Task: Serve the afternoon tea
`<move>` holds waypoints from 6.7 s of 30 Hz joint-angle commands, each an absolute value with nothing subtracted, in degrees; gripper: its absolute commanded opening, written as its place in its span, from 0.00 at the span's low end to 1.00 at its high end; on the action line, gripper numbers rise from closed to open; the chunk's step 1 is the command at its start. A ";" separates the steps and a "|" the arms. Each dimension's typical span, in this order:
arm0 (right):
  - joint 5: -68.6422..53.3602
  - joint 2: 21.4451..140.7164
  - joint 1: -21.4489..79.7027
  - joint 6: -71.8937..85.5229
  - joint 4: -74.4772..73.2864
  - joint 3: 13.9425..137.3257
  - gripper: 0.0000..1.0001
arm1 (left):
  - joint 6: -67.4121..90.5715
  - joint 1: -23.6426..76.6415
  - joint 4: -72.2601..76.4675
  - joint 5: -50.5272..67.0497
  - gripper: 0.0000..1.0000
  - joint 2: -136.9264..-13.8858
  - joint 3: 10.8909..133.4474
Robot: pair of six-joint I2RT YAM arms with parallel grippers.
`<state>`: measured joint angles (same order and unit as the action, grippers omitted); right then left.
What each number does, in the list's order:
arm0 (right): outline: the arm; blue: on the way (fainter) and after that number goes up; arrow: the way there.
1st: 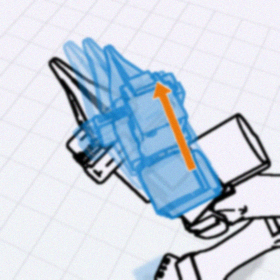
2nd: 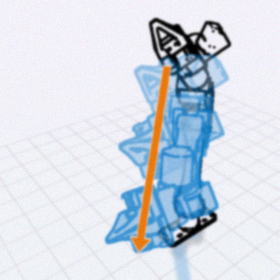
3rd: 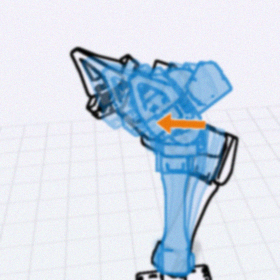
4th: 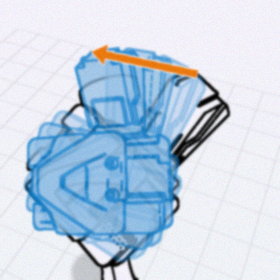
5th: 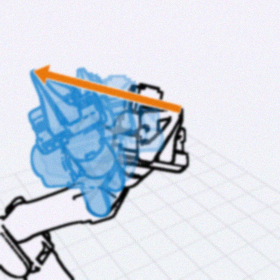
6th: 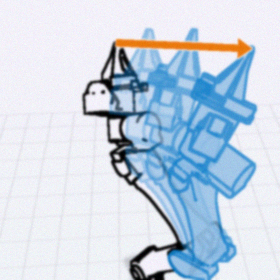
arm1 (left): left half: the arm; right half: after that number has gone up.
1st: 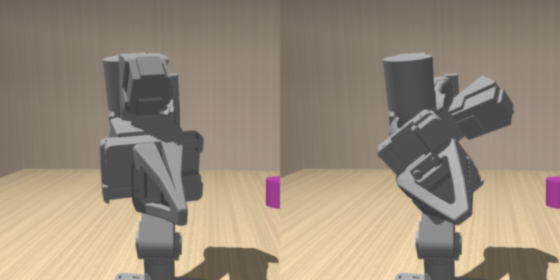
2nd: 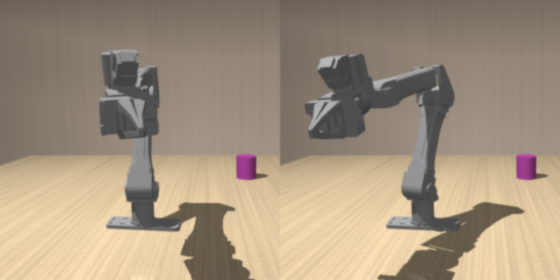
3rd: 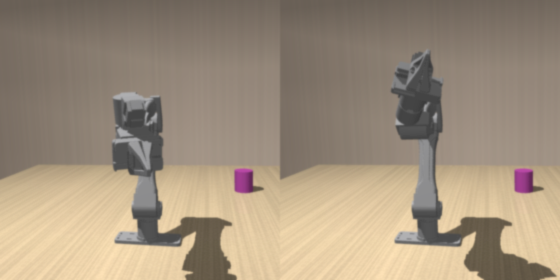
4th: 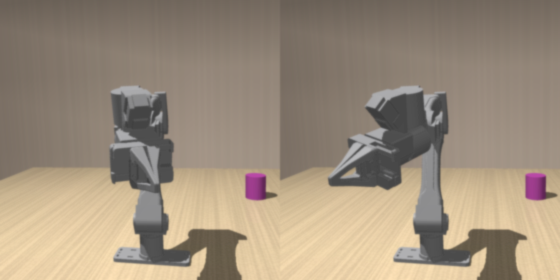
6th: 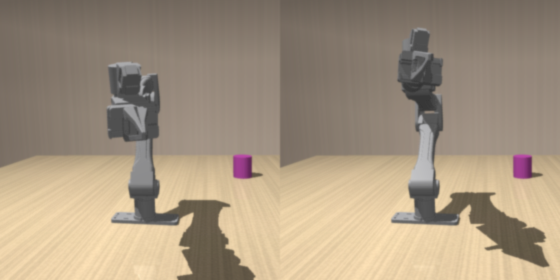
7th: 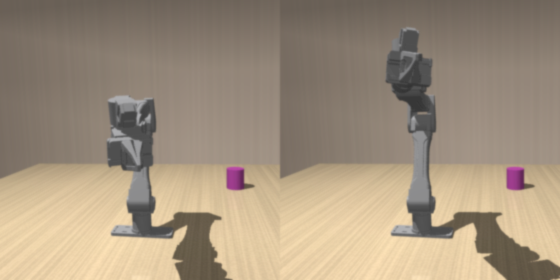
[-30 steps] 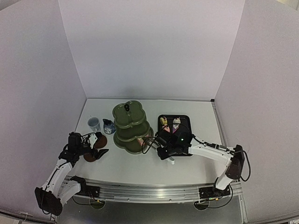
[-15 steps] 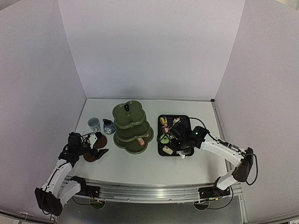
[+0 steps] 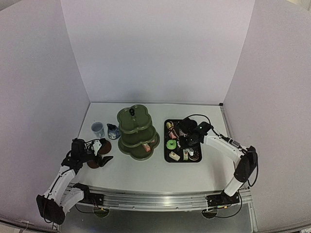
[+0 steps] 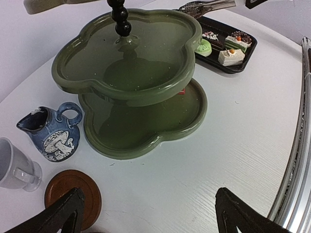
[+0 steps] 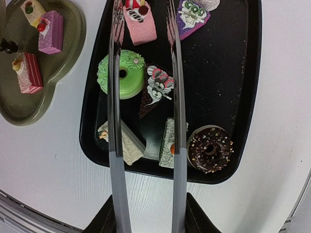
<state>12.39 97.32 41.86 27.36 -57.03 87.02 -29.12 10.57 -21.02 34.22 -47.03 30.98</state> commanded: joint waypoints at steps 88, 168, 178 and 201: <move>23.52 119.83 73.39 26.24 -42.11 106.20 0.00 | -30.62 10.78 -20.16 33.58 0.94 -43.04 27.45; 22.88 111.72 69.96 35.07 -50.17 100.48 0.37 | -34.01 10.79 -20.49 34.48 0.94 -44.15 26.20; 15.72 104.41 69.96 35.11 -51.76 94.72 0.36 | -34.15 10.75 -20.95 34.55 0.94 -44.03 26.54; 20.22 85.29 59.14 50.82 -76.02 84.77 0.33 | -33.37 10.76 -21.44 34.72 0.94 -43.87 27.56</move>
